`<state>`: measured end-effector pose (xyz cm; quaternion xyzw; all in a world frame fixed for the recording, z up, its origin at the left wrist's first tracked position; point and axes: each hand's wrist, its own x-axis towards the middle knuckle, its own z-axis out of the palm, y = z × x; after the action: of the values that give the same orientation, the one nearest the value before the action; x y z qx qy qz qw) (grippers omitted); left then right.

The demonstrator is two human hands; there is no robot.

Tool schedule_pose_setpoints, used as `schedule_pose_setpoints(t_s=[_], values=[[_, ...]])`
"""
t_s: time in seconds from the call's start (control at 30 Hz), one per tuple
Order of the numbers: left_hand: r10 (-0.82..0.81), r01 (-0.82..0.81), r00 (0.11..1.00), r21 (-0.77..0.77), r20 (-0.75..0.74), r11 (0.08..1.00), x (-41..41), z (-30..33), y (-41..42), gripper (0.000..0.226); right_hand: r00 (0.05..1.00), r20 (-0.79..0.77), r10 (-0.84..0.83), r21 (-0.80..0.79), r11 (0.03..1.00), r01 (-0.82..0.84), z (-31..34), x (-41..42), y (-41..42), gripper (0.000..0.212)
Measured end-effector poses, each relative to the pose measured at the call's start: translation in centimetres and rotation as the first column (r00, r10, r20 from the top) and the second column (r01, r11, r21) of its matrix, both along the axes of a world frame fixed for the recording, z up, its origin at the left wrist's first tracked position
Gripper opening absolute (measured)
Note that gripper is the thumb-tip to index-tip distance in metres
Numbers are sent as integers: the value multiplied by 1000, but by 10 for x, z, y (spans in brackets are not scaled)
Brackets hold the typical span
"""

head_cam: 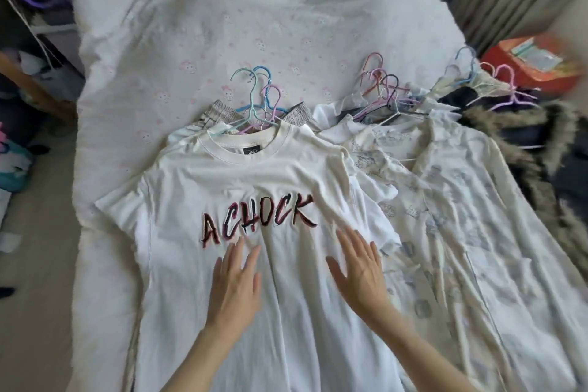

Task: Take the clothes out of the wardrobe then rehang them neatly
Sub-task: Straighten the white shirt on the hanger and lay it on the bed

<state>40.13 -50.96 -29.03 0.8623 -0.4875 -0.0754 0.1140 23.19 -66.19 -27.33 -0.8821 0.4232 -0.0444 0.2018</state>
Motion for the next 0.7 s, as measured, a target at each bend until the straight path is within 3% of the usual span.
schedule_pose_setpoints(t_s=[0.23, 0.47, 0.57, 0.7], values=[[-220, 212, 972, -96, -80, 973, -72, 66, -16, 44, 968, 82, -237, -117, 962, 246, 74, -126, 37, 55], [-429, 368, 893, -331, -134, 869, -193, 139, -82, 47, 781, 113, -615, -202, 755, 623, 134, -282, 79, 63], [-611, 547, 783, -338, -117, 766, -262, 160, -96, 47, 642, 176, -746, -220, 606, 764, 149, -346, 106, 60], [-819, 770, 574, -337, -5, 541, -364, 175, -107, 53, 463, 183, -867, -246, 415, 876, 163, -437, 152, 58]])
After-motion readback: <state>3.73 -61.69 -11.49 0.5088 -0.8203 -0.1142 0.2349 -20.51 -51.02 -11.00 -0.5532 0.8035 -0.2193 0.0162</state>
